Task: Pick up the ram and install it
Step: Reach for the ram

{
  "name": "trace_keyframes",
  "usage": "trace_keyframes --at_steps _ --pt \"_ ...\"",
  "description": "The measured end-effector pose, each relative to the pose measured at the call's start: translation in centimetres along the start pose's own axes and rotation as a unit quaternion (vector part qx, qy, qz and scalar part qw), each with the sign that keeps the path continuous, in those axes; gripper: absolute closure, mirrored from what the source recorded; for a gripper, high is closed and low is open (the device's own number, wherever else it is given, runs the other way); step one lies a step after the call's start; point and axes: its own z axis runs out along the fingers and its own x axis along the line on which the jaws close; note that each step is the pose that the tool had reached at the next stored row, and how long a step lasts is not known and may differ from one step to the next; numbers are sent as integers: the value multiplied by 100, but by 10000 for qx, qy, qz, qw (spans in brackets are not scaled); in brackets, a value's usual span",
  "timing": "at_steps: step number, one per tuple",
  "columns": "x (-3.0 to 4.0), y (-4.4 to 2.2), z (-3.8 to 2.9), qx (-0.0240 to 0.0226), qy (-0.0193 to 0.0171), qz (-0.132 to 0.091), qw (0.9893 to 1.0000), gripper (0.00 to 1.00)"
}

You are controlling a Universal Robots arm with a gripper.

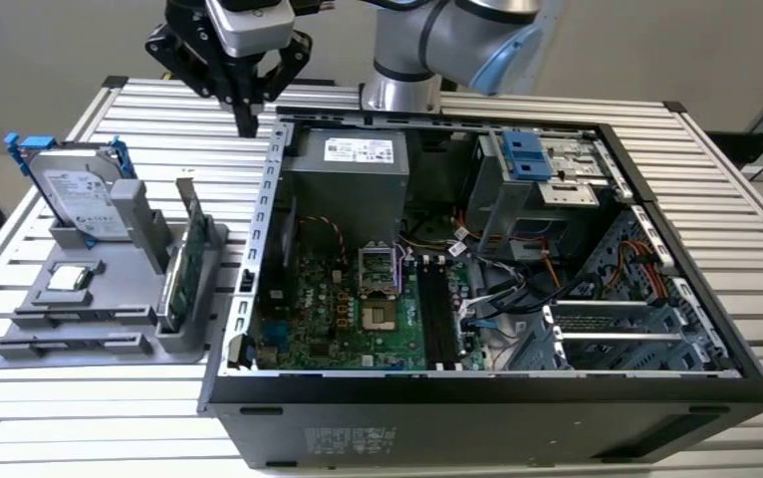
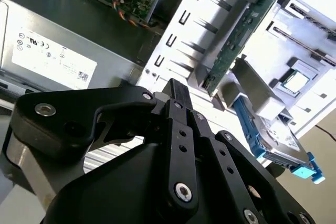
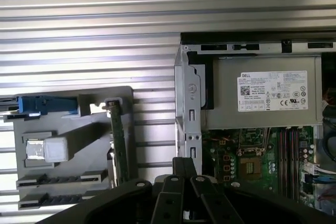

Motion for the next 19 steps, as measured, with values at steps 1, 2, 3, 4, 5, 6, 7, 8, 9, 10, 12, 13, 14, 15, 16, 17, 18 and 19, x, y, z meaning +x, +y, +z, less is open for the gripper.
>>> trace_keyframes --at_steps 1,2,3,4,5,6,7,8,9,10,12,13,14,15,16,17,18,19 --pt "39 -2 -1 0 1 -3 10000 100" --pt "58 -3 -1 0 1 -4 10000 100" --pt "80 -4 -2 0 1 -5 10000 100" --pt "117 -6 -3 0 1 -6 10000 100" --pt "137 -7 -3 0 1 -6 10000 100" --pt "158 -9 -4 0 1 -7 10000 100" --pt "178 -10 -4 0 1 -7 10000 100" --pt "198 -11 -5 0 1 -6 10000 100" --pt "217 -12 -5 0 1 -7 10000 100" --pt "237 -13 -5 0 1 -7 10000 100" --pt "278 -16 -6 0 1 -7 10000 100" --pt "298 -16 -7 0 1 -7 10000 100" --pt "319 -18 -7 0 1 -7 10000 100" --pt "339 -19 -7 0 1 -7 10000 100" --pt "359 -20 -8 0 2 -7 10000 100" --pt "379 -21 -8 0 2 -6 10000 100" --pt "398 -22 -9 1 4 -6 10000 100" --pt "418 -23 -9 0 5 -6 10000 100"
